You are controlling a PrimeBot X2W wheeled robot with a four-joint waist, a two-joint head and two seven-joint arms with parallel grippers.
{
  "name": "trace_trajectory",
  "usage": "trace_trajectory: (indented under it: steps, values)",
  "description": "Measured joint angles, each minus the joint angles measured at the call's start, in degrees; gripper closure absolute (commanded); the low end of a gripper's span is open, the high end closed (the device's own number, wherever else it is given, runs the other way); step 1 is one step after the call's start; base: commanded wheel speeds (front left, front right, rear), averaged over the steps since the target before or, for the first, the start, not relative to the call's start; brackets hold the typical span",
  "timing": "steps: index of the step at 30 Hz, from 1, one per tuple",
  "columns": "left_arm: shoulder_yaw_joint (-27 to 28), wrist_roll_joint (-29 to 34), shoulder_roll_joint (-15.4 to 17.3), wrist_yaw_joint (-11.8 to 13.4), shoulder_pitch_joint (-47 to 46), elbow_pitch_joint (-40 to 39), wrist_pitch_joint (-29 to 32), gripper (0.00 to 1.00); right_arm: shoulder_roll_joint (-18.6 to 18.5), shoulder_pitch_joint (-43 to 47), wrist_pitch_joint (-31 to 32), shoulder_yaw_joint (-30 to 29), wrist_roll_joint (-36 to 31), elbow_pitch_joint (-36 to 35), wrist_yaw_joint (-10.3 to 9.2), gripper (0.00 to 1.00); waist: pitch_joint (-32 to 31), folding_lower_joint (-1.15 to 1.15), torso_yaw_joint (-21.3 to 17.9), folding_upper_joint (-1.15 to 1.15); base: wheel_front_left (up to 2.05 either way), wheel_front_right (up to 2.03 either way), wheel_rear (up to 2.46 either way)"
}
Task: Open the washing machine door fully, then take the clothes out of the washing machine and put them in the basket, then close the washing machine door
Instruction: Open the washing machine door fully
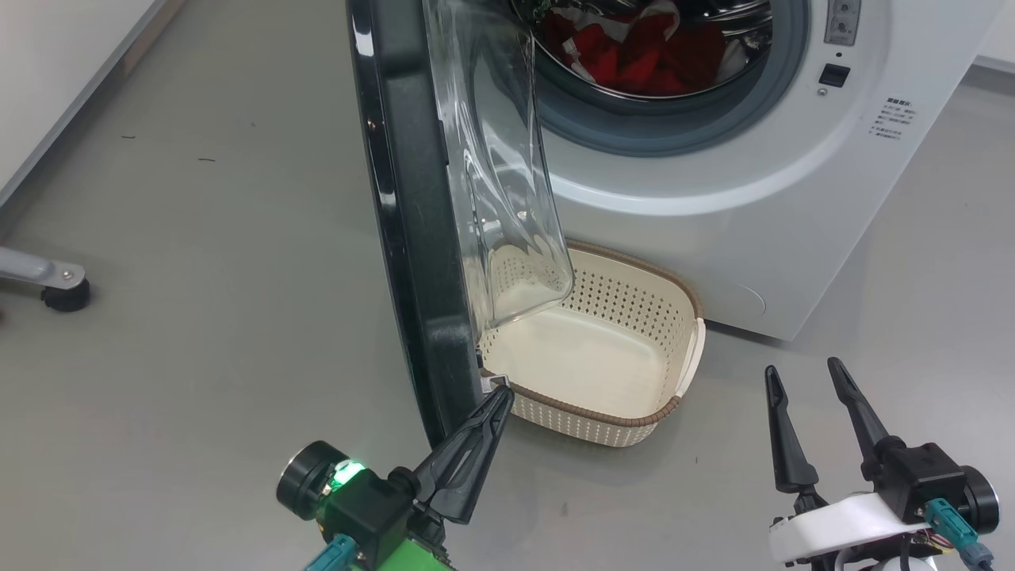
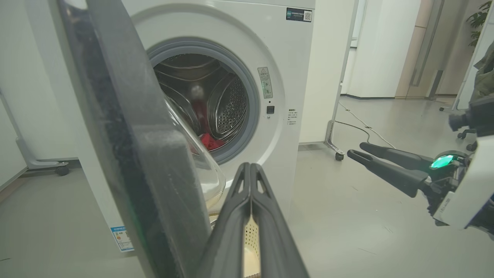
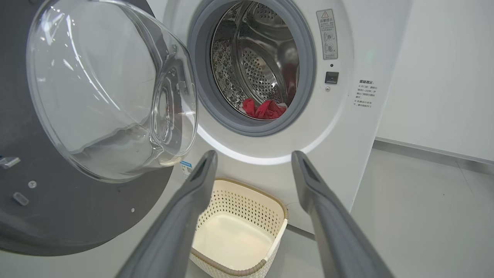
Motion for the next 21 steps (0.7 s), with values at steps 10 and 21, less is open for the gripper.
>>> trace_trajectory:
  steps: [10,21]
  values:
    - [2.0,-0.8,0.0,0.3,0.0,2.8,0.1,1.00,0.3,0.0,0.0,-0.4,-0.4,0.1,0.49,0.00,0.2,0.00,-0.6,0.00,0.00,0.00,0.00]
    - [2.3,-2.2,-0.1,0.3,-0.3,5.5,1.1,1.00,0.5,0.0,0.0,-0.8,-0.5,0.2,1.11,0.00,0.4,0.00,-1.5,0.00,0.00,0.00,0.00]
